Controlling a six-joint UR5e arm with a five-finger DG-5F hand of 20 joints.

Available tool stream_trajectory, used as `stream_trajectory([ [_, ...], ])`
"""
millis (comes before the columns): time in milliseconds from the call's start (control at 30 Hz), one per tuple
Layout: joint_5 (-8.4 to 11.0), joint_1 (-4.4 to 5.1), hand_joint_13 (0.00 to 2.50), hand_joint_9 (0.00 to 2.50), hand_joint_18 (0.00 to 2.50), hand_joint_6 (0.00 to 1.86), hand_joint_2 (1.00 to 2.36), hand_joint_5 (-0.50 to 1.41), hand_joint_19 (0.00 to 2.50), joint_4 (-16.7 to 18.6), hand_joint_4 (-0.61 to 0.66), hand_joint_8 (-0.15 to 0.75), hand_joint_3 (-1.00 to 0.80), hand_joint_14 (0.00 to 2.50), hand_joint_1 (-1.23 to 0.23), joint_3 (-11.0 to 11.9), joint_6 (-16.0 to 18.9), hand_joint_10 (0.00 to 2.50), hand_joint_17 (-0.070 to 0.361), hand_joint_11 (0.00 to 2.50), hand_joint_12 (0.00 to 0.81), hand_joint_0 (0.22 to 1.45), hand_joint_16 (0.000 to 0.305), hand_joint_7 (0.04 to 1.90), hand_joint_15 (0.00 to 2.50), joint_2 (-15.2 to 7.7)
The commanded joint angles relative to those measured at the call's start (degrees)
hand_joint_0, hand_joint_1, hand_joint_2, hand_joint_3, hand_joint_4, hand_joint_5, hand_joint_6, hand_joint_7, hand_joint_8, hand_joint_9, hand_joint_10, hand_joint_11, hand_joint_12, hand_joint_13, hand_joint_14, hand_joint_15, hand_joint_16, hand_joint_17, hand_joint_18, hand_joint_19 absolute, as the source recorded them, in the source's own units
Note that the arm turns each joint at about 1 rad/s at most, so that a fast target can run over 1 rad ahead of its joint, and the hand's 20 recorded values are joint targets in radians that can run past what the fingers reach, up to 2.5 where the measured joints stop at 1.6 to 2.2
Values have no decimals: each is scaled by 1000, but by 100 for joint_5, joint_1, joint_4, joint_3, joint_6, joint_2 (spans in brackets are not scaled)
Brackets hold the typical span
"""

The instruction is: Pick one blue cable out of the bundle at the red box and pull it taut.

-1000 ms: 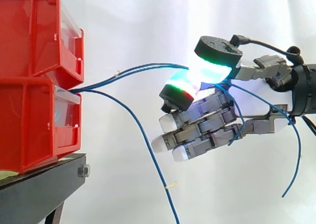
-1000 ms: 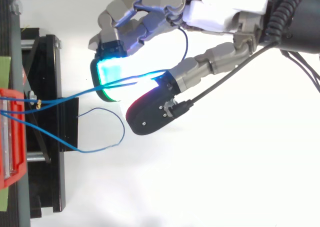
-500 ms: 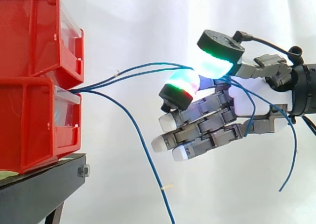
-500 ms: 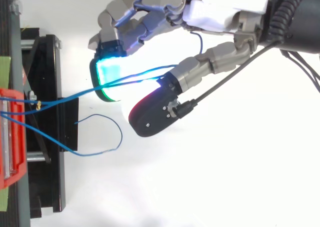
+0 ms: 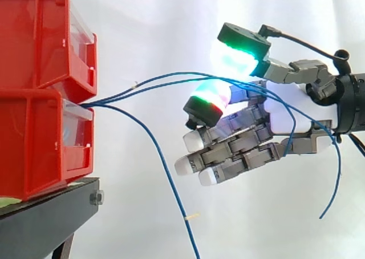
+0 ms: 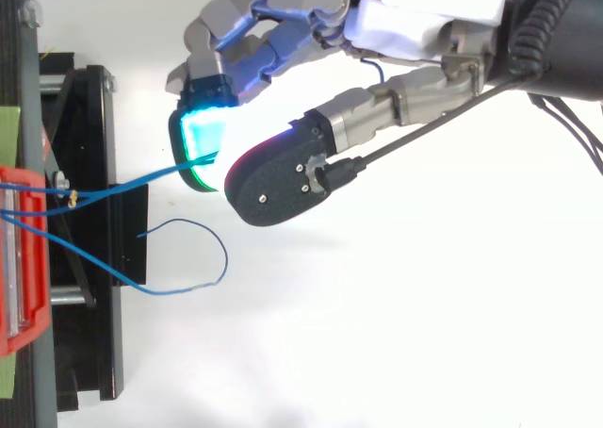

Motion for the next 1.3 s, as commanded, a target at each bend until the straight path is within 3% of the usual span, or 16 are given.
stream_trajectory([
  [0,0,0,373,778,323,831,1001,-133,271,1,66,257,-480,8,-652,0,0,8,129,329,376,525,57,1119,190,1],
  [167,0,0,370,772,315,834,1008,-136,267,-8,70,256,-398,8,-713,0,0,11,125,341,367,559,56,1140,186,1],
  [733,0,-8,379,755,332,841,1000,-144,264,-17,78,259,-500,8,-752,0,0,8,130,339,378,520,58,1096,189,-8],
  [1000,0,0,388,758,356,846,1016,-147,250,-17,72,254,-306,7,-837,0,9,9,123,346,362,625,55,1197,176,1],
  [1267,0,0,397,741,367,871,1017,-156,230,-8,13,254,-272,7,-868,0,9,8,123,341,364,650,55,1134,173,1],
])
